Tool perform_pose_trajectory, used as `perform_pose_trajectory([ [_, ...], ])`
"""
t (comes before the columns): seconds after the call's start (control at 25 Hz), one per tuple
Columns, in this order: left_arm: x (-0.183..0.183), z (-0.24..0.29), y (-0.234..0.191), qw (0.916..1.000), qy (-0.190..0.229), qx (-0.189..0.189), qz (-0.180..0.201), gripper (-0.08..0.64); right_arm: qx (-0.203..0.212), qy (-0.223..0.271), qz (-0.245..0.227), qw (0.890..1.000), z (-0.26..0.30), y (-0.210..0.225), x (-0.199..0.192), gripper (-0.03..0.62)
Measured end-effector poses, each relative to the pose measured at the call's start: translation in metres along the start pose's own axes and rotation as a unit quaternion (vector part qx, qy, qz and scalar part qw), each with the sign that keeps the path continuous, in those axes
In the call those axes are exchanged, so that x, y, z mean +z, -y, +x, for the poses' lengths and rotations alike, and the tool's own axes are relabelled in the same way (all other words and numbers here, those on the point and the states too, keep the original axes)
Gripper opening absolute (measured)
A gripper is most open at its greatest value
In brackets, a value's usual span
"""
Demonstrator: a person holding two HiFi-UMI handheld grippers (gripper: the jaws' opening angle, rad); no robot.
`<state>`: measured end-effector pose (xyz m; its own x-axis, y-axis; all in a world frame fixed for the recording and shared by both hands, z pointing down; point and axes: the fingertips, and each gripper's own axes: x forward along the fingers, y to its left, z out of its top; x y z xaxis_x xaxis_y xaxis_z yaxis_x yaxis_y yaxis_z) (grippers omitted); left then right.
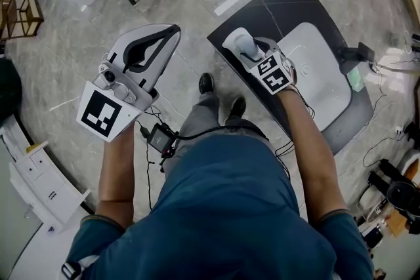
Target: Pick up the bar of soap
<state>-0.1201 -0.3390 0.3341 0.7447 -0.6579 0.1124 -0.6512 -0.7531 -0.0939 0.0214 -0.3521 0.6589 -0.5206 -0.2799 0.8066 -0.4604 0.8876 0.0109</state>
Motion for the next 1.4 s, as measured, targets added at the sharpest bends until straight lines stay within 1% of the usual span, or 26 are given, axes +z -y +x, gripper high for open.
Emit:
perform_pose_trajectory([
  [0.4, 0.008, -0.001, 0.009, 1.0, 0.006, -0.005, 0.004, 0.002, -0.013, 0.024, -0.003, 1.0, -0.025, -0.002, 0.019, 0.259],
  [0.8, 0.019, 0.0, 0.021, 0.9998, 0.009, -0.01, 0.012, 0.002, -0.026, 0.041, -0.002, 0.999, -0.047, 0.0, 0.024, 0.259],
  [1.16, 0.024, 0.008, 0.032, 0.9997, 0.01, -0.014, 0.016, 0.002, -0.03, 0.058, 0.003, 0.998, -0.062, 0.003, 0.021, 0.259],
  [1.32, 0.029, 0.015, 0.037, 0.9995, 0.018, -0.017, 0.021, 0.002, -0.036, 0.065, 0.008, 0.997, -0.074, 0.006, 0.017, 0.259],
  [1.4, 0.029, 0.018, 0.041, 0.9995, 0.013, -0.02, 0.02, 0.002, -0.04, 0.066, 0.009, 0.997, -0.081, 0.006, 0.015, 0.259],
])
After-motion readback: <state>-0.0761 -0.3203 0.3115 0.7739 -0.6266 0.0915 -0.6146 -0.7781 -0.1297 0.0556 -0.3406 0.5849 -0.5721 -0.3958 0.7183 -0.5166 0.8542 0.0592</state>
